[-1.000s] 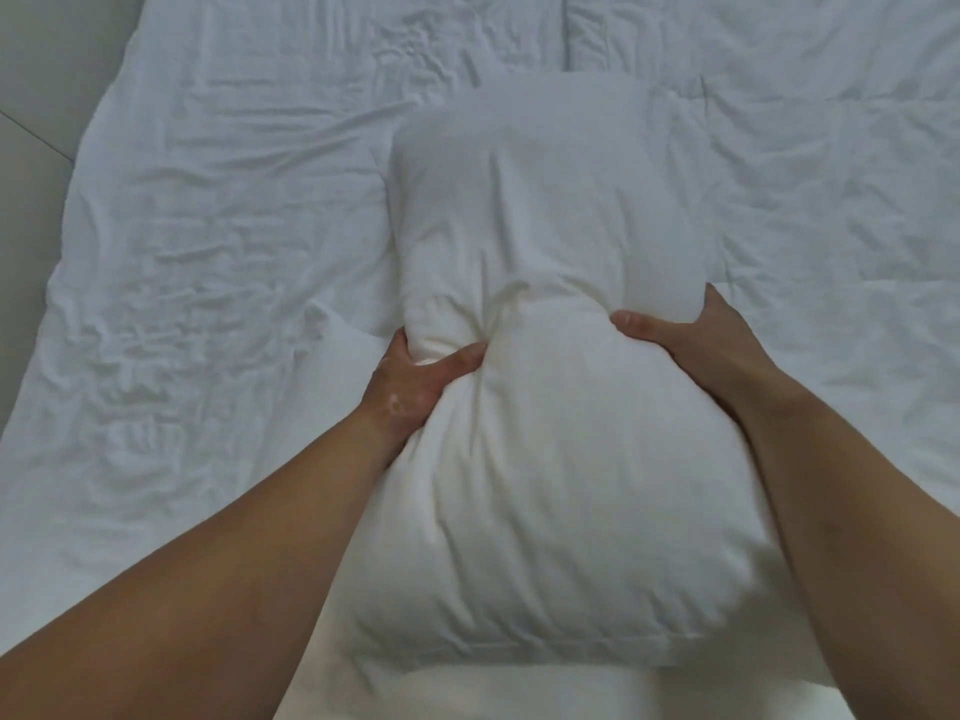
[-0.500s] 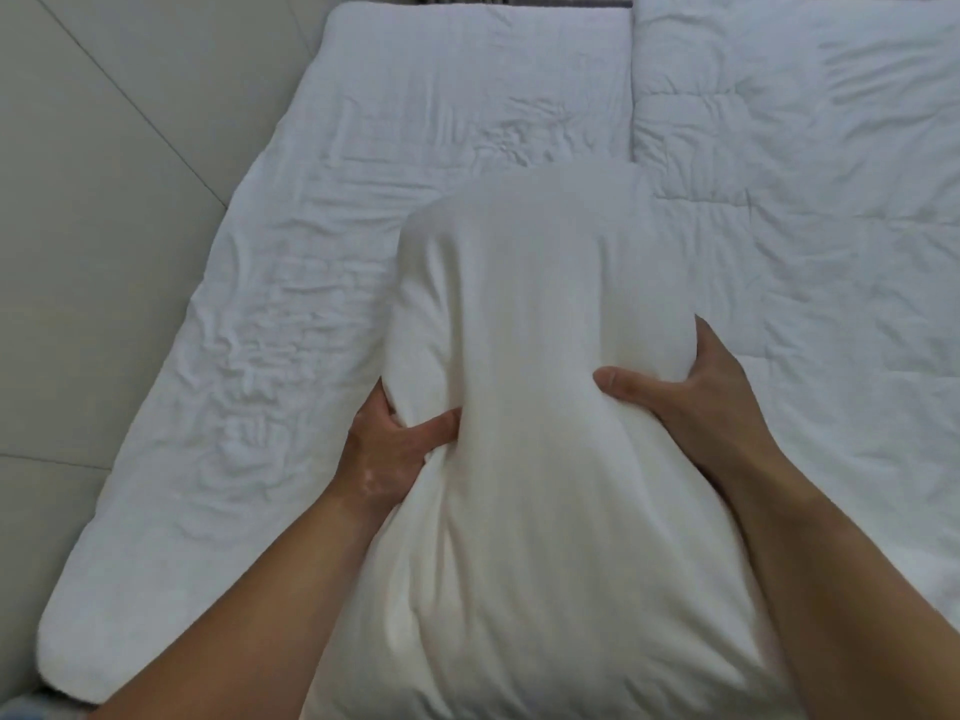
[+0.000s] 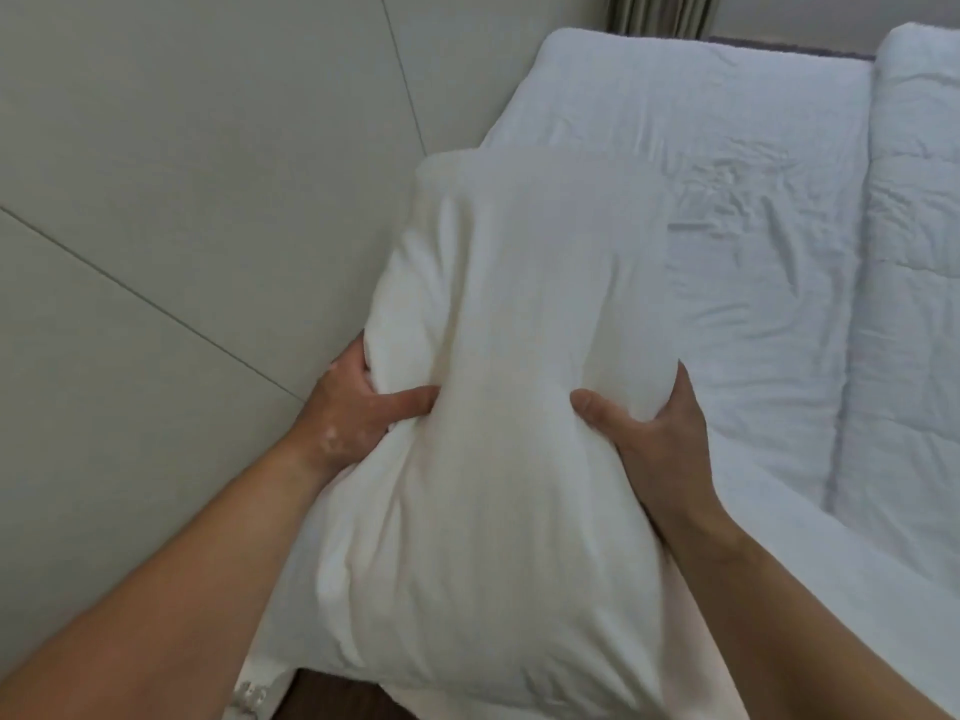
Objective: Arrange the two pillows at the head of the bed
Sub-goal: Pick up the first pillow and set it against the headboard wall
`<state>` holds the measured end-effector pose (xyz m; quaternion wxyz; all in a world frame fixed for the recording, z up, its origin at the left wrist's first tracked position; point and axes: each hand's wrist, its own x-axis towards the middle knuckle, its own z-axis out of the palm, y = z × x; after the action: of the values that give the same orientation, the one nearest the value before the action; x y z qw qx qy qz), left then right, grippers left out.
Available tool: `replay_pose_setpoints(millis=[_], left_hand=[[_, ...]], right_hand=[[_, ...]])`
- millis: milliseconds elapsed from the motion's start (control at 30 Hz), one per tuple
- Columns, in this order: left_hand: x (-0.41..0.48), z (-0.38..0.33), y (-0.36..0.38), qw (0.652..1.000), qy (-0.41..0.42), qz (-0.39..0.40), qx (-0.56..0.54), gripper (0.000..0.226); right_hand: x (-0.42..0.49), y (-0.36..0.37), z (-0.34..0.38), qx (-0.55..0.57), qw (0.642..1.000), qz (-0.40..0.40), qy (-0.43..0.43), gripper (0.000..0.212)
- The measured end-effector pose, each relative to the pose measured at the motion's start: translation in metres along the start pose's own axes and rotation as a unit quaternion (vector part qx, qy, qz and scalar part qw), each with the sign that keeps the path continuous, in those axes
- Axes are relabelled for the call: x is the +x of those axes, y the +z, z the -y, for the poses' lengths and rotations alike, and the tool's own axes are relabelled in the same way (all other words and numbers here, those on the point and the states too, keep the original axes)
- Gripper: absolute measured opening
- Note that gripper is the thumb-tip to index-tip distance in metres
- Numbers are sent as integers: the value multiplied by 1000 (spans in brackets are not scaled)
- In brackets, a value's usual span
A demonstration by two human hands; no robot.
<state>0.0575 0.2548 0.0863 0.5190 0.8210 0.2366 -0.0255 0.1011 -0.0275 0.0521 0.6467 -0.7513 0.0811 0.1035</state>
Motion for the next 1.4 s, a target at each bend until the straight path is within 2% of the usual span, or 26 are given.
replay_pose_setpoints(millis=[167,267,400,467,567,633,700,800,867,900,1000,1067,1133,1267,1400], left_hand=[[32,45,-77,999,9,-3,41,81],[50,80,-109,996,7,10,84,89],[71,128,-131,990,-20,21,138,120],[82,156,-130,987,-29,31,157,118],[92,201,-122,984,-62,44,161,102],[93,231,-121,984,-80,34,155,98],[92,254,-126,987,-93,14,132,107],[91,267,-135,987,-114,15,116,117],[89,270,-142,985,-131,34,104,123],[88,270,-146,985,-136,43,99,130],[86,275,-160,981,-166,62,81,136],[82,282,-169,977,-186,67,76,134],[75,293,-176,975,-200,65,72,137],[61,313,-187,967,-236,58,71,137],[54,331,-194,969,-230,49,74,158]], right_hand=[[-10,100,-24,16,1000,5,11,67],[-12,152,-55,30,998,17,48,69],[-9,209,-108,4,994,43,100,72],[-5,231,-138,-25,988,70,139,70],[-2,248,-169,-111,965,134,196,78],[4,247,-171,-191,940,181,216,76],[14,243,-156,-279,909,218,222,70],[37,238,-115,-444,830,274,197,44],[57,242,-83,-554,764,298,141,57],[69,248,-66,-586,744,299,112,59],[102,273,-24,-614,733,293,14,42],[120,297,-3,-607,735,299,-42,44],[135,327,11,-606,719,323,-107,49],[167,399,23,-635,640,366,-231,60],[195,462,28,-683,549,407,-258,80]])
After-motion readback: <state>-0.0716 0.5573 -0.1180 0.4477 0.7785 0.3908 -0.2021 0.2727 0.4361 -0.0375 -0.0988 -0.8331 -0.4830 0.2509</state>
